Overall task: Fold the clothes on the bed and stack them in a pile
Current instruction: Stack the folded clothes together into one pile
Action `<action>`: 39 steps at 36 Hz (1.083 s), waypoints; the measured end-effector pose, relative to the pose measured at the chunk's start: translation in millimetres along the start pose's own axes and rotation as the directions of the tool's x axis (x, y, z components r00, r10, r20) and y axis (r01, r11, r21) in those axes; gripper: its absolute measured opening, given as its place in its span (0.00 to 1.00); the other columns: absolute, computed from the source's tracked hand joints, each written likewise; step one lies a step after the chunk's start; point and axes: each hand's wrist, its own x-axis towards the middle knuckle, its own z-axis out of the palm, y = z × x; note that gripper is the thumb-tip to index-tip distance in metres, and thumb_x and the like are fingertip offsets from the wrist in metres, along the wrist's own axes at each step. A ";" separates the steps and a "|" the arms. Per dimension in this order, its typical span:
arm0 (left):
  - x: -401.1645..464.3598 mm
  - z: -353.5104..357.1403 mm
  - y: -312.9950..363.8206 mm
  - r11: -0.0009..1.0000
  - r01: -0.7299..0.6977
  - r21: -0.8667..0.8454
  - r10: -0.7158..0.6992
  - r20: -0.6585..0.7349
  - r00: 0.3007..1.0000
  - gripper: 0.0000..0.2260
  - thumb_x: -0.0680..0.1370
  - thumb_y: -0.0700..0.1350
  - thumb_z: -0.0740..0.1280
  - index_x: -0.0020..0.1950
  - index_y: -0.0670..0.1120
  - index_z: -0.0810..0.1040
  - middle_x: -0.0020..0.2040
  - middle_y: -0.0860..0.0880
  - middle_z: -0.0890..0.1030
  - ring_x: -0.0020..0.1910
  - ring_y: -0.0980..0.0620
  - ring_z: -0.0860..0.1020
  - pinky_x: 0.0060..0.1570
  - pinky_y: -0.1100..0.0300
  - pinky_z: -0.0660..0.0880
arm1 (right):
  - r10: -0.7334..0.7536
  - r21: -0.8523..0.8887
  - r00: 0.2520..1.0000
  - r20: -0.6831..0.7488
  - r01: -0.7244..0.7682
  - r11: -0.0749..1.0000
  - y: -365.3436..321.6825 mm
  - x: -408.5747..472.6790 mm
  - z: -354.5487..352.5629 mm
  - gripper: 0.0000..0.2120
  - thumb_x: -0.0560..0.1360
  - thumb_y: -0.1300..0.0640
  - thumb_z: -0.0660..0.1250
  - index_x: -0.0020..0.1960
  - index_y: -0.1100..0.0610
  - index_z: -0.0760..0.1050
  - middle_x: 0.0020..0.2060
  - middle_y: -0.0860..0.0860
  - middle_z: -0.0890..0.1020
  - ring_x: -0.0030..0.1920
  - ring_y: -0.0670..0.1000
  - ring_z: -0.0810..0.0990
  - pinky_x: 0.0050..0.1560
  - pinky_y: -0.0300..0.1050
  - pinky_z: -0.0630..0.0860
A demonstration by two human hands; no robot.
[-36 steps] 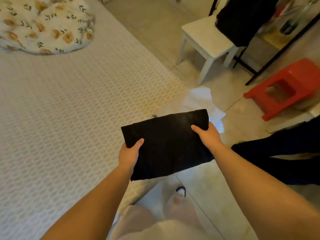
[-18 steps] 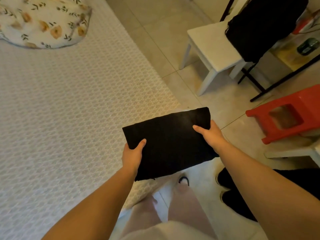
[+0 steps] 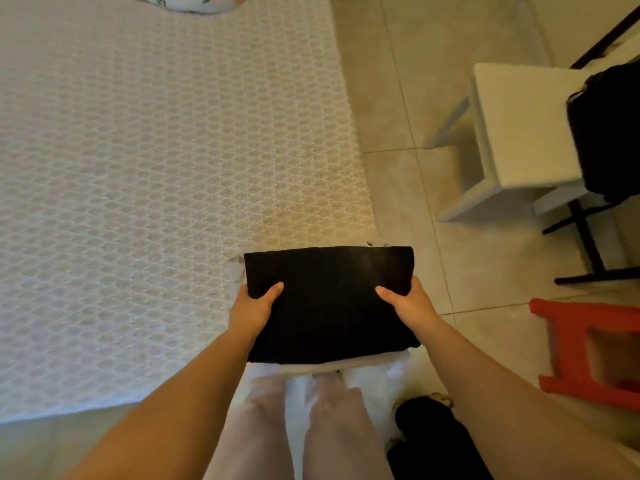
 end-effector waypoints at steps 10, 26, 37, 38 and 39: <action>28.8 7.4 -35.7 0.998 0.045 0.040 -0.047 0.030 0.998 0.33 0.70 0.62 0.71 0.70 0.49 0.67 0.60 0.48 0.76 0.54 0.47 0.76 0.55 0.52 0.74 | 0.066 -0.032 0.997 0.032 -0.065 0.997 46.6 32.5 21.9 0.37 0.73 0.46 0.71 0.75 0.52 0.57 0.69 0.53 0.71 0.67 0.59 0.70 0.67 0.58 0.69; -17.1 31.3 -38.9 0.435 -0.477 0.764 0.770 -0.041 0.637 0.30 0.76 0.64 0.58 0.76 0.55 0.60 0.76 0.43 0.59 0.75 0.43 0.57 0.72 0.41 0.51 | -0.689 -0.691 0.706 -0.161 0.418 0.590 23.4 -9.3 48.8 0.41 0.71 0.44 0.70 0.77 0.55 0.56 0.75 0.60 0.58 0.74 0.61 0.59 0.69 0.60 0.59; 4.3 42.3 -57.7 0.125 -0.401 0.907 0.425 0.316 0.848 0.37 0.70 0.75 0.42 0.68 0.64 0.23 0.70 0.51 0.20 0.68 0.44 0.21 0.66 0.42 0.26 | -0.382 -0.882 0.902 0.201 0.337 0.330 55.0 2.9 61.4 0.41 0.74 0.30 0.47 0.76 0.48 0.33 0.77 0.53 0.36 0.76 0.53 0.34 0.70 0.69 0.50; 4.2 40.3 -53.6 0.121 -0.409 0.904 0.396 0.334 0.855 0.37 0.71 0.75 0.44 0.68 0.64 0.23 0.70 0.51 0.20 0.68 0.44 0.20 0.67 0.41 0.27 | -0.362 -0.893 0.910 0.200 0.322 0.314 51.1 1.7 62.2 0.41 0.75 0.30 0.47 0.77 0.48 0.34 0.77 0.53 0.37 0.76 0.53 0.35 0.70 0.69 0.49; 2.3 37.4 -49.4 0.114 -0.422 0.899 0.375 0.354 0.857 0.37 0.72 0.74 0.45 0.69 0.64 0.25 0.71 0.50 0.22 0.68 0.44 0.21 0.68 0.41 0.29 | -0.349 -0.905 0.916 0.197 0.306 0.294 46.3 -1.1 62.5 0.41 0.75 0.30 0.47 0.77 0.49 0.35 0.77 0.54 0.37 0.76 0.54 0.35 0.70 0.69 0.47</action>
